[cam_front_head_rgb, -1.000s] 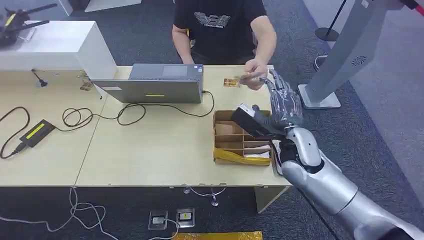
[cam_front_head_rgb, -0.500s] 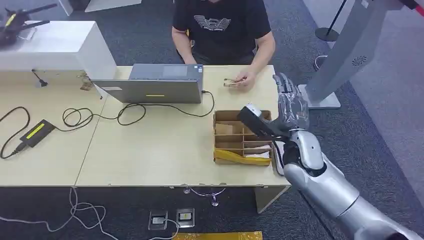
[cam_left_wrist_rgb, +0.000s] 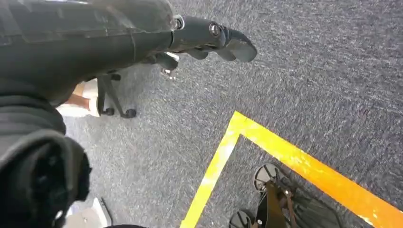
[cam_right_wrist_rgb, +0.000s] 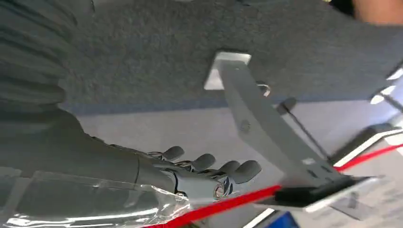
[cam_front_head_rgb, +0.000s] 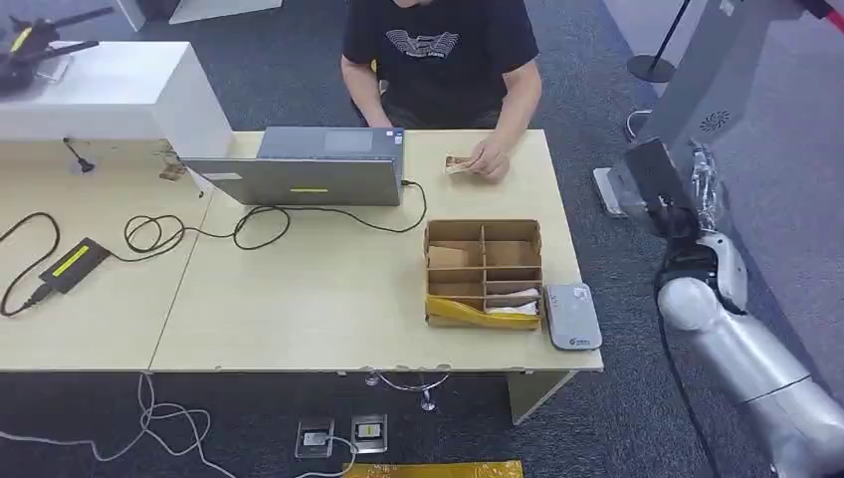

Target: Pass the card to the sensor for recognition and then transmit it.

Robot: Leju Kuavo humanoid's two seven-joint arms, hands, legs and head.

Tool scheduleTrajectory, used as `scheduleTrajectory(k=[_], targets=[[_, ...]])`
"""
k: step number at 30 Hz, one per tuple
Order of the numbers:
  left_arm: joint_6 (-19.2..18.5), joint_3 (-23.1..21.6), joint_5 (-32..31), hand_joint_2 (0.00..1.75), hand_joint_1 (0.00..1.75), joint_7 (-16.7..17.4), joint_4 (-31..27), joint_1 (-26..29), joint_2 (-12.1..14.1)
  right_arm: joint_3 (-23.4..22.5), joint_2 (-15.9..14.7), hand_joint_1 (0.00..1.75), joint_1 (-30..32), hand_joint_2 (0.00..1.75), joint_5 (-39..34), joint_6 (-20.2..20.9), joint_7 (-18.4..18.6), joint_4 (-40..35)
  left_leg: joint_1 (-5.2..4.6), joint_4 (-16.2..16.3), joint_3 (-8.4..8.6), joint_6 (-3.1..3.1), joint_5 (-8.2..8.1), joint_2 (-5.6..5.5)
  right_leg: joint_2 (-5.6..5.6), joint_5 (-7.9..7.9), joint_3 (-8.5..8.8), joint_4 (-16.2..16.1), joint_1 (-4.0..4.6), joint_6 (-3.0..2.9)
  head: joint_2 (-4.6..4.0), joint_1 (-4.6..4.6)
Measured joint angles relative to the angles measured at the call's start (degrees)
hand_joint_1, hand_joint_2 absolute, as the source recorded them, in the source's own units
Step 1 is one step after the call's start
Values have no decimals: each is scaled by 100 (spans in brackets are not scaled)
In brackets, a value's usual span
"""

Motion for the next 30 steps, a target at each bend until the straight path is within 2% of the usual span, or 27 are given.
scheduleTrajectory(k=[4,10,12,16,18,21,24,27,30], targets=[[79,9,35,0,0,0,0,18,-2,-190,-186,0,15,175,-707,-103,-24,656,0,0,0,0,0,1,2,0,-2,0,0,0,0,-2],[206,50,57,0,0,-26,-2,28,-11,-221,-376,0,56,175,-1020,-33,-9,1444,0,1,2,1,-2,3,4,0,-9,-3,0,0,-2,-4],[327,135,59,0,0,-26,0,34,-28,-280,-472,0,168,175,-1503,-138,-13,1851,2,1,1,2,-3,-12,-18,-2,-2,-5,4,0,0,-2],[476,356,59,0,0,-26,0,97,-70,-604,-542,0,661,175,-2657,-276,-899,2764,4,0,-11,4,-6,-24,-28,-4,3,-9,4,-1,-2,-2],[516,455,59,0,0,-26,0,109,-85,-695,-531,0,787,175,-2805,-258,-1156,3071,4,0,-3,2,-15,11,10,-4,-5,-9,4,-1,0,-6],[570,680,61,0,0,-118,-2,100,-120,-902,-514,0,1018,175,-3218,-208,-1154,3701,11,1,8,3,-15,-10,-16,-10,6,-17,12,-1,0,-4],[581,839,61,0,0,-184,-2,120,-138,-1159,-435,0,1514,175,-3895,-206,-1350,4122,19,-1,3,-4,-21,-26,-27,-14,16,-22,20,-7,0,-4],[594,1006,61,0,0,-225,0,137,-149,-1559,-282,0,2033,175,-4596,-101,-1561,4532,29,-1,7,-13,-30,-17,-21,-18,15,-22,29,-14,-2,-2],[579,1108,59,0,0,-264,0,139,-151,-2064,70,0,2681,175,-5352,-20,-1742,4949,45,-4,10,-21,-37,-31,-34,-34,35,-23,47,-34,0,0]])
